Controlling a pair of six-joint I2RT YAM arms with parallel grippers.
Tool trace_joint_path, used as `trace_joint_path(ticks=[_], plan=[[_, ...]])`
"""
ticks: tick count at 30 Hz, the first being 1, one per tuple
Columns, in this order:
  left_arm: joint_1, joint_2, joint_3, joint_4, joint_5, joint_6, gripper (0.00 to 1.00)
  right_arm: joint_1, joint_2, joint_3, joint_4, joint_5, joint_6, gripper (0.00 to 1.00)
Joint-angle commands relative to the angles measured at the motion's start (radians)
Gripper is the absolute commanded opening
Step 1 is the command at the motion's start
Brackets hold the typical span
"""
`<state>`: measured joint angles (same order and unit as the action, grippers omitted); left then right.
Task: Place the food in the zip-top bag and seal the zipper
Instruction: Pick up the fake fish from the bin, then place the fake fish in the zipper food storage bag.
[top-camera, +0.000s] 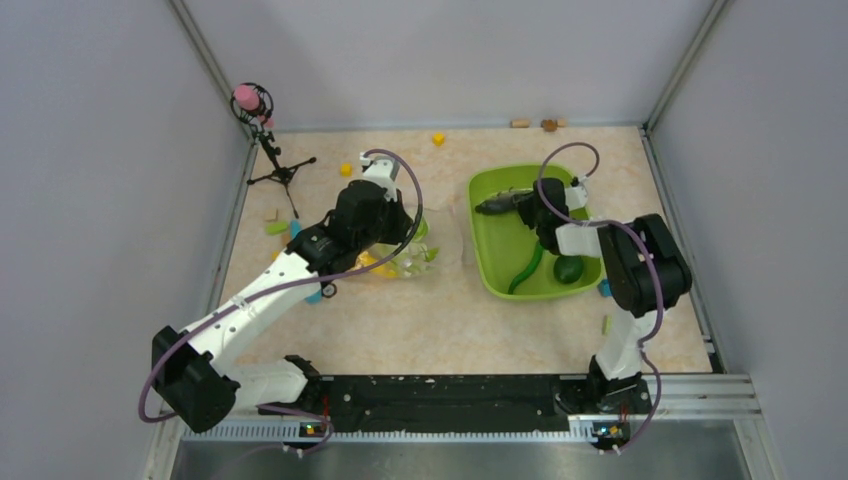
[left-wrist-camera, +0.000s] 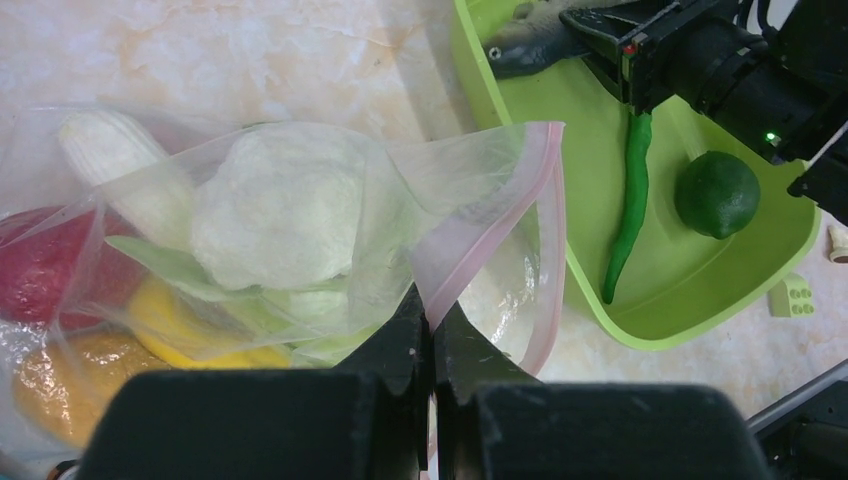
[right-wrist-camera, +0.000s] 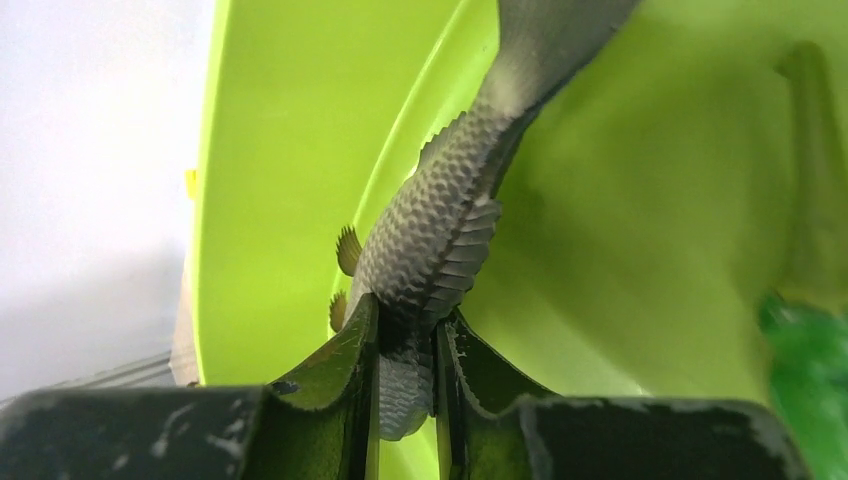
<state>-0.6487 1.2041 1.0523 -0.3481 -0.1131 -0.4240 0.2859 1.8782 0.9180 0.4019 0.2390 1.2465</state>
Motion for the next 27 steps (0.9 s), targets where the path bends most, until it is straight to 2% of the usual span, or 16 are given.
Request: trace_joint_path(ticks=[1, 14, 20, 27], plan=[[0.006, -0.041, 0.016, 0.050, 0.023, -0.006, 0.00, 0.019, -0.173, -0.081, 0.053, 0.044, -0.062, 0.00], [0.007, -0.016, 0.119, -0.012, 0.062, -0.028, 0.00, 0.021, -0.611, -0.253, 0.034, 0.161, -0.355, 0.00], [0.007, -0.005, 0.140, -0.009, 0.143, -0.047, 0.00, 0.027, -0.804, -0.362, 0.258, -0.038, -0.606, 0.00], [0.007, -0.006, 0.153, -0.015, 0.162, -0.055, 0.00, 0.033, -0.966, -0.442, 0.414, -0.273, -0.739, 0.00]])
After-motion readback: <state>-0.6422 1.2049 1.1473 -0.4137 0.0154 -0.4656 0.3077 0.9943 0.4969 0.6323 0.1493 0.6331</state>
